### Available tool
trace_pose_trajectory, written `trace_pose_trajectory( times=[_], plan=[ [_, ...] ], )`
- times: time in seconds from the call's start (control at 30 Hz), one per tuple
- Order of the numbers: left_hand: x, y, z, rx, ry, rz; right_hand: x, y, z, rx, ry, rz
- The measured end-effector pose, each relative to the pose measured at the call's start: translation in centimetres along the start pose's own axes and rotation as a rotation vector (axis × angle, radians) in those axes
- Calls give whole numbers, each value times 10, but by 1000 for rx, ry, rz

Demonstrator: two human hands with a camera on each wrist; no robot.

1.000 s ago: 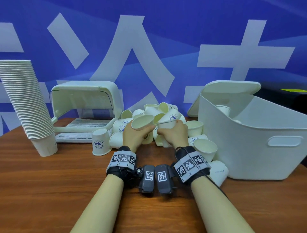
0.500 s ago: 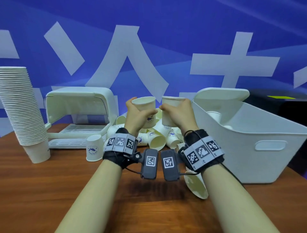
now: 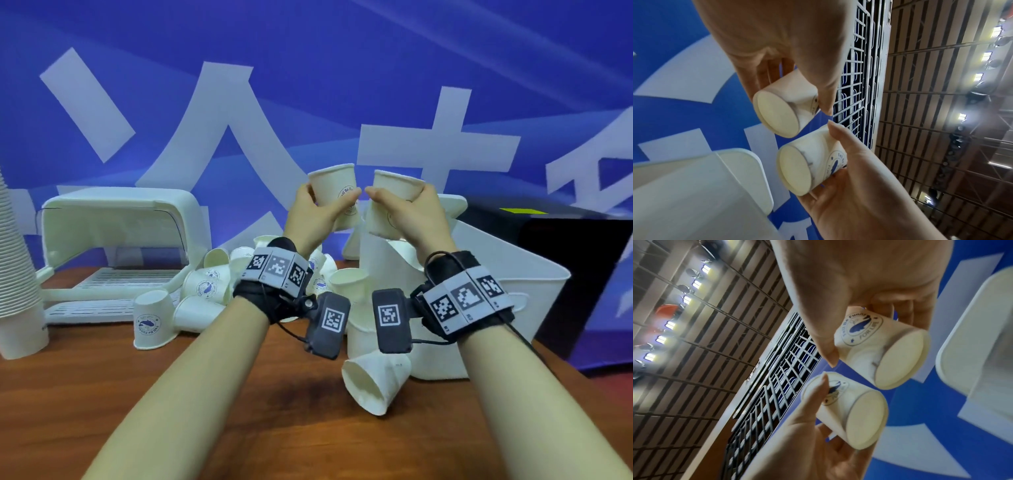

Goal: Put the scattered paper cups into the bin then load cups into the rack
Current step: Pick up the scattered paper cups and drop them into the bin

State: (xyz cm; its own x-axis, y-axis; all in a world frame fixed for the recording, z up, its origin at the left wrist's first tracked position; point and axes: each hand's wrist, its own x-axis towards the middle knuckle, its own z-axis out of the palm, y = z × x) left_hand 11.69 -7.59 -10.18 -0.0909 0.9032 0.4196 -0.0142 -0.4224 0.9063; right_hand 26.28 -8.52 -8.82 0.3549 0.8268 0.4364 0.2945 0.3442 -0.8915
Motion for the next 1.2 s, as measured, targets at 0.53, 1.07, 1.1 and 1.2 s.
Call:
trace_pose_trajectory(
  times=[0.53, 1.07, 1.1, 1.2],
  plan=[
    [-14, -17, 101, 394, -243, -35, 13, 36, -89, -450, 96, 223],
    [-11, -21, 112, 763, -484, -12, 18, 44, -80, -556, 1, 326],
    [-11, -22, 111, 753, -489, -23, 17, 44, -80, -559, -2, 318],
    [-11, -25, 108, 641, -488, -67, 11, 39, -81, -572, -18, 290]
  ],
)
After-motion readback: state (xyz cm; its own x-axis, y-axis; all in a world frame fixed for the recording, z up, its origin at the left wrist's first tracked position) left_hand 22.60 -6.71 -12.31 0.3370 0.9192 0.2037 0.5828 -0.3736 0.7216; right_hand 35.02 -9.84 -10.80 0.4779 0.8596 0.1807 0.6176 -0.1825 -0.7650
